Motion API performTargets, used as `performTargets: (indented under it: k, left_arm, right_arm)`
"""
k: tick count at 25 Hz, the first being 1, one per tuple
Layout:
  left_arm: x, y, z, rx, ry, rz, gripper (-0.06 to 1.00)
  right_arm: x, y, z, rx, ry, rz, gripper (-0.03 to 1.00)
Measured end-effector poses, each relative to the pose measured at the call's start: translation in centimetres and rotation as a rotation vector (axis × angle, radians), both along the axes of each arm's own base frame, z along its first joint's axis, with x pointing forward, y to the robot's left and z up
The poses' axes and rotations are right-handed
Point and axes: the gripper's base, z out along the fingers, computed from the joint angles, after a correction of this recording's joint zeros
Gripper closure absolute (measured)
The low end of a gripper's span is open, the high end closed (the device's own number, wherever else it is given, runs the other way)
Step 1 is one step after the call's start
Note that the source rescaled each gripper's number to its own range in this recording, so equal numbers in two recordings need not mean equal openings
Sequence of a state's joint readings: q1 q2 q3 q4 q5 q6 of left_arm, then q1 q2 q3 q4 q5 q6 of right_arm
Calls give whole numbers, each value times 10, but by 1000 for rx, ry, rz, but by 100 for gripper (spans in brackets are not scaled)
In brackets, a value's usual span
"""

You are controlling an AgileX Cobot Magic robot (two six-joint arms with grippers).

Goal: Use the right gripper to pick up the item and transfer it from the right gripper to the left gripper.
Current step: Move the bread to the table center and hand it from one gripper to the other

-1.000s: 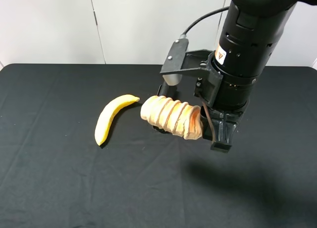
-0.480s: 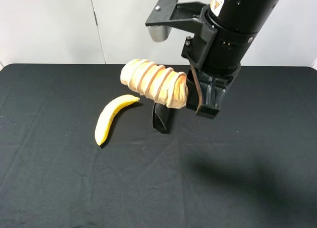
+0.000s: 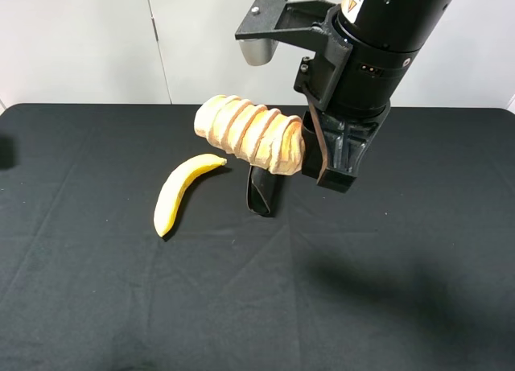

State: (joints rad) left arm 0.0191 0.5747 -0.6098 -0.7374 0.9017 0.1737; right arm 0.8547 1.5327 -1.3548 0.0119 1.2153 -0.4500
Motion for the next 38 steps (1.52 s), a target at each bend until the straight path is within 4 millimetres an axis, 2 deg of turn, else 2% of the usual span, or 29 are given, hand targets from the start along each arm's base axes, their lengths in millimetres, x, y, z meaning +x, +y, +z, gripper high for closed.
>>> performTargets:
  k: [4,7,14,18,27,38]
  left_arm:
    - [30,-11,2,-167,15,-80,-4]
    - [50,-14,-3,-229,43,-106,-3]
    - [79,-17,-15,-293,77,-131,-3]
    - [83,-18,-16,-308,62,-135,-3]
    - [84,-18,-16,-305,55,-136,-3]
    - [100,-20,-30,-339,108,-176,-3]
  right_arm:
    - [0,0,0,-1,1,0,95]
    - [0,0,0,-1,1,0,95]
    - [0,0,0,0,3,0,95]
    - [-3,2,0,14,20,2,95]
    - [-22,17,0,22,31,81,95]
    - [-20,20,13,56,5,82,95]
